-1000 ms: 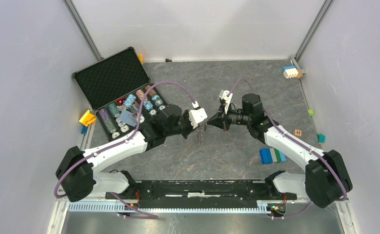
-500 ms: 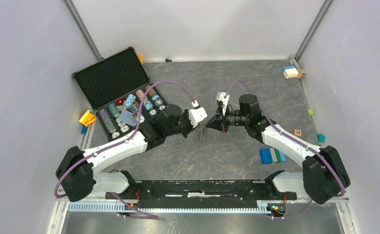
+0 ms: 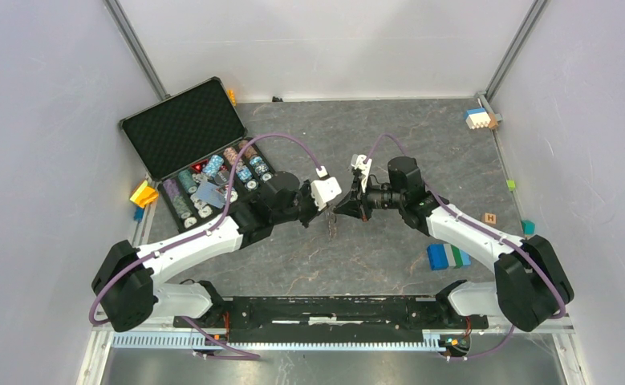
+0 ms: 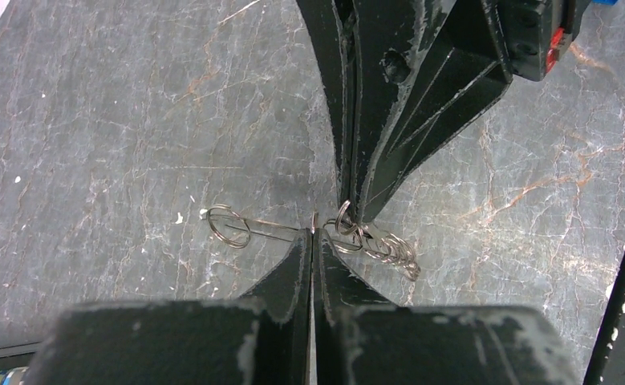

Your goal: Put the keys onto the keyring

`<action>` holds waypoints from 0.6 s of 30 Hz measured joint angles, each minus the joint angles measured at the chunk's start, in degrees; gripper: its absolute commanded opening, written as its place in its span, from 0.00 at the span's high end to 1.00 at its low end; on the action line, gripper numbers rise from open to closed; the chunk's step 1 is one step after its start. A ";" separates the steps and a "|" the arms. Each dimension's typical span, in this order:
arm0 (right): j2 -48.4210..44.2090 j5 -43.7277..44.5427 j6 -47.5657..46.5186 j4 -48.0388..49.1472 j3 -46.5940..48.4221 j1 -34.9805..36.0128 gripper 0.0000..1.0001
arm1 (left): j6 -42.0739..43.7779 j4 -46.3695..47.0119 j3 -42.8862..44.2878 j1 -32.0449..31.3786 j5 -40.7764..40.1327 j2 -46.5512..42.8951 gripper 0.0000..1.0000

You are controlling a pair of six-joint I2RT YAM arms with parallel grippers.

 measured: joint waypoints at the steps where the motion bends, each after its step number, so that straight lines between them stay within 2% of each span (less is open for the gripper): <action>1: 0.00 0.00 0.00 -0.02 0.00 0.00 1.00 | 0.00 0.00 0.00 -0.07 0.00 0.00 0.98; 18: 0.02 0.48 -0.07 -0.55 0.59 0.00 1.00 | 0.04 0.00 0.00 -0.44 1.22 0.02 0.98</action>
